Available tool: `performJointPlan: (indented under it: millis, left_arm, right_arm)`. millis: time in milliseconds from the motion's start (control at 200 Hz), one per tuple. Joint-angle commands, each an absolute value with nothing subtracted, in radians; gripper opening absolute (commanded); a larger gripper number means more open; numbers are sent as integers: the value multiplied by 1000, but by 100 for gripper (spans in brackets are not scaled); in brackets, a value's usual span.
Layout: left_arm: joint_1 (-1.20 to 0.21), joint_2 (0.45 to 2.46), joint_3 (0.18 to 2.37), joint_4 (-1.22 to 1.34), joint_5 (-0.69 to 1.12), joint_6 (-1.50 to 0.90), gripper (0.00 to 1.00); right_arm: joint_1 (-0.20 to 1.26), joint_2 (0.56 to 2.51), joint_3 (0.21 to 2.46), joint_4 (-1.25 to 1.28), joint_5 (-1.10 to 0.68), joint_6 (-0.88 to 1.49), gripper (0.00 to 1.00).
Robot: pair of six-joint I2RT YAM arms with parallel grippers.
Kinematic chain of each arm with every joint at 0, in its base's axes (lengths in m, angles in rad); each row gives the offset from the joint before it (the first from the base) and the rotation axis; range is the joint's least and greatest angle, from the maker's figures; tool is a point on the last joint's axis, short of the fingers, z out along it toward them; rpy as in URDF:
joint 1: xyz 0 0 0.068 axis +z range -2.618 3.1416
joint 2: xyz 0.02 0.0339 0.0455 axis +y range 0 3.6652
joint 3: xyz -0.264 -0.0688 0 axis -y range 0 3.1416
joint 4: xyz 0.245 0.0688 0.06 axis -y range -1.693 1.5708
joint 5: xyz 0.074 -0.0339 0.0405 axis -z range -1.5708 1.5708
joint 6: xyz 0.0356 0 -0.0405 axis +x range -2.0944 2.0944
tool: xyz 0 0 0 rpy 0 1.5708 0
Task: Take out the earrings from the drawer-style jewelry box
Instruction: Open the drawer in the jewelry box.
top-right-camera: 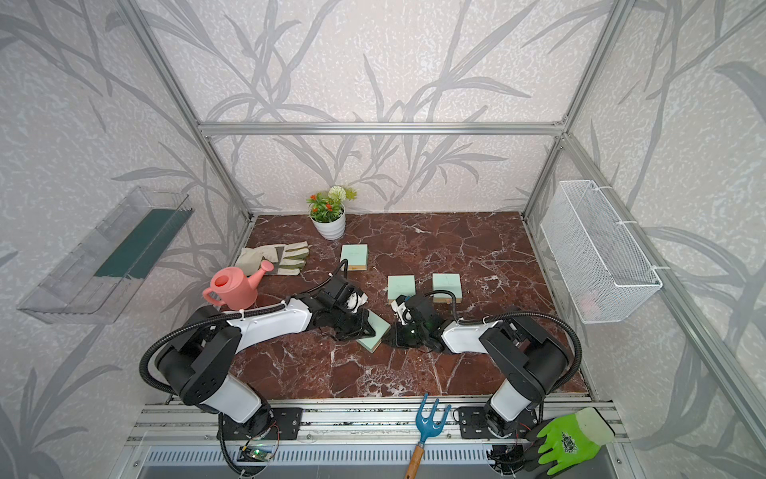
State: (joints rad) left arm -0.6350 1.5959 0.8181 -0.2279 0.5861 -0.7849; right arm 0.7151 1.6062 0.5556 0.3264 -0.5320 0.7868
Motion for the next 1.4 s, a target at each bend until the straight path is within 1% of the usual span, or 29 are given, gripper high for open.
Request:
performJointPlan:
  millis: [0,250,690,1394]
  left_arm:
    - [-637,1617,825,-297,526,-773,0]
    - [-632,1622,830,-304,525,-772,0]
    - [-630,1620,838,-311,524,-770,0]
    - [-629,1609,835,-307,525,-771,0]
  right_arm:
    - [708,1560,533,287,-510,762,0]
    - [707,1553,497,302,-509,771,0]
    - [692,1459,419,263,-488,773,0]
    - [690,1372,344,236,-467,794,0]
